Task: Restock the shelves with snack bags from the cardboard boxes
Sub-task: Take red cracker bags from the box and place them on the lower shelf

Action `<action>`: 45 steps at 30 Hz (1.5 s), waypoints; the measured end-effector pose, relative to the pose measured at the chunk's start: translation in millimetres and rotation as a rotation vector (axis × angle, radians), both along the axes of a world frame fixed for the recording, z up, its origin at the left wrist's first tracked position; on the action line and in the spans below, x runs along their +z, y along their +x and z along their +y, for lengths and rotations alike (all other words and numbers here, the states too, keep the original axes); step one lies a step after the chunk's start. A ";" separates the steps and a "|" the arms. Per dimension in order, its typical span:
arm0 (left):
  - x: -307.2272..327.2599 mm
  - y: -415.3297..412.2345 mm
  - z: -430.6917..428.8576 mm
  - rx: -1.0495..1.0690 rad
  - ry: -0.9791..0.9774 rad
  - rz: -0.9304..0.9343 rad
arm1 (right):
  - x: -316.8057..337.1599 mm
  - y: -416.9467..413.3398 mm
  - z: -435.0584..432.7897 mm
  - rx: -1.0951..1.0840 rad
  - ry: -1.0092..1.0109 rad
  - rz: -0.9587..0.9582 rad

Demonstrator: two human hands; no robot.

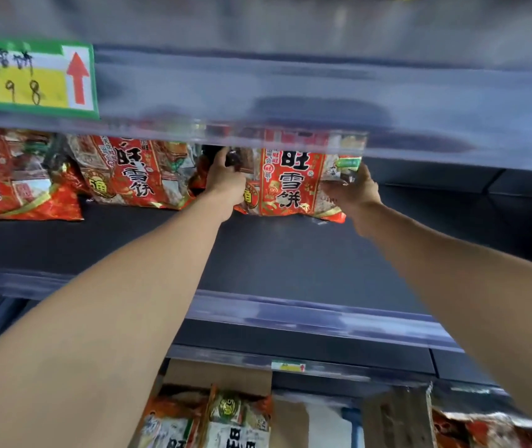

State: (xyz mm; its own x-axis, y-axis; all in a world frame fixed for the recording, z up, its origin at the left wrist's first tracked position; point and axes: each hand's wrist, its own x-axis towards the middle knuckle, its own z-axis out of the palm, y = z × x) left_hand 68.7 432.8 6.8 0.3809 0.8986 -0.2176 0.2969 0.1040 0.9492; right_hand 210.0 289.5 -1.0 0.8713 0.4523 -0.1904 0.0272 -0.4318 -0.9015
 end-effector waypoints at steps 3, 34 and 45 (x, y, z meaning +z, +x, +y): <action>-1.0 5.4 7.9 0.001 0.010 -0.016 | -2.5 2.3 5.0 0.054 0.015 -0.027; 40.7 -119.8 -263.4 -0.730 0.340 0.075 | 54.0 -190.1 -246.6 0.141 -0.265 -0.322; -5.6 -87.3 -430.9 -1.058 0.206 0.166 | 14.4 -158.3 -434.8 -0.070 -0.629 -0.159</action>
State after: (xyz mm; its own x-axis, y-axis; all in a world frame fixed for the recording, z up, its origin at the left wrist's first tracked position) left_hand -18.6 1.9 1.2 0.9623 0.1588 -0.2208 0.2690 -0.4358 0.8589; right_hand 51.7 -145.2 13.4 0.9341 0.2378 -0.2663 0.0922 -0.8813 -0.4635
